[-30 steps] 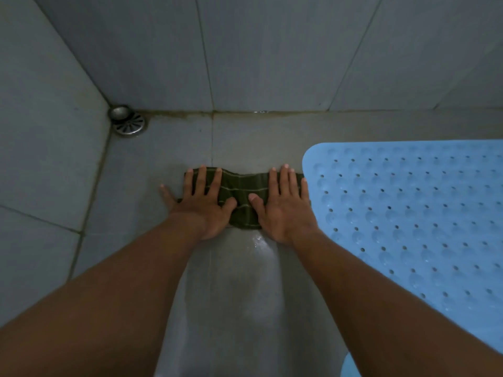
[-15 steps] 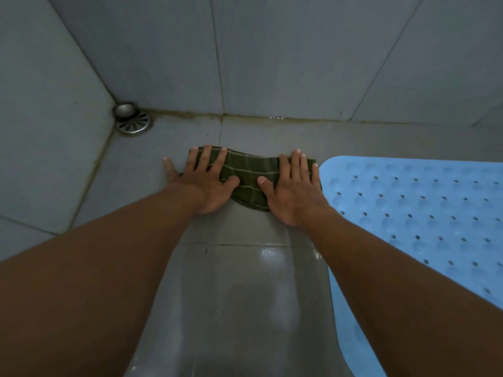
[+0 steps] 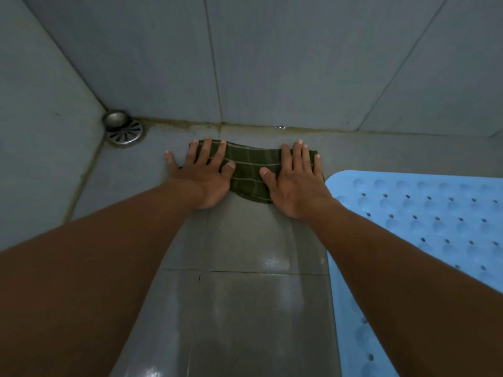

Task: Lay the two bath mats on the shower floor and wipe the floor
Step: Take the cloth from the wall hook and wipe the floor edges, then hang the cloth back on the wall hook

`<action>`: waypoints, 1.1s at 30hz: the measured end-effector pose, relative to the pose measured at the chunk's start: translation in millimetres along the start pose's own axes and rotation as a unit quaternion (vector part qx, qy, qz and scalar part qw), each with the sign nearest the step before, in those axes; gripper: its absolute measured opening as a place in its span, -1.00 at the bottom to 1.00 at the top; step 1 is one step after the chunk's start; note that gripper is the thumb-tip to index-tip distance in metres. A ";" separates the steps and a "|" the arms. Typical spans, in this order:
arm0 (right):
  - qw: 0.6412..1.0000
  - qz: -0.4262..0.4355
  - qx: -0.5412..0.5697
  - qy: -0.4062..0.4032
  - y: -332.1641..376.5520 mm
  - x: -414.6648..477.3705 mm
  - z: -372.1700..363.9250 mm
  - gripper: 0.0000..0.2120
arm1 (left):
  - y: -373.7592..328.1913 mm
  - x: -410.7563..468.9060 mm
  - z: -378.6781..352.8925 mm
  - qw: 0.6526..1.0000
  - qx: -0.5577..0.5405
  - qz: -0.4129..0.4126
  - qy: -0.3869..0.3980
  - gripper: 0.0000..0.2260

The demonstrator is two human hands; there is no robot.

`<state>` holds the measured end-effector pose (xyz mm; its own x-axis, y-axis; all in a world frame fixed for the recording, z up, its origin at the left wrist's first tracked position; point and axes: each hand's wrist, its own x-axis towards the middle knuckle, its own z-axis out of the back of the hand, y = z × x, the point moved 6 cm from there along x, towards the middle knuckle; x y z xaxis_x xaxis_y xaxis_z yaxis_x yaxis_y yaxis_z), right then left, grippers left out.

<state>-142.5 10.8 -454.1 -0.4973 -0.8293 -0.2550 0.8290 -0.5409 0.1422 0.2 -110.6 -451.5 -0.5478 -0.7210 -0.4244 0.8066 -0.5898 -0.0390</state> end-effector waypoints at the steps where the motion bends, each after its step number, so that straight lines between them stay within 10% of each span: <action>1: 1.000 -0.001 0.002 -0.002 -0.7 3.4 0.5 -0.28 | -0.7 1.2 1.7 1.000 0.000 -0.001 -0.005 -0.47; 12: 0.996 0.053 0.071 -0.025 -10.7 37.8 18.6 -0.43 | -8.4 28.2 30.4 0.991 0.096 -0.032 -0.082 -0.49; 22: 0.995 0.051 0.011 -0.080 -9.1 42.5 77.0 -0.73 | -26.3 6.4 78.1 0.979 0.084 0.024 -0.182 -0.97; 33: 0.988 0.034 0.044 -0.144 -15.7 -16.6 202.6 -0.78 | -27.1 -58.4 190.8 0.956 -0.015 -0.041 -0.288 -0.83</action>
<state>-199.1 4.6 -258.3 -0.5040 -0.8628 0.0382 0.8437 -0.4824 0.2355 -32.0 -122.0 -253.1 -0.6347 -0.7579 0.1507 0.7564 -0.6492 -0.0795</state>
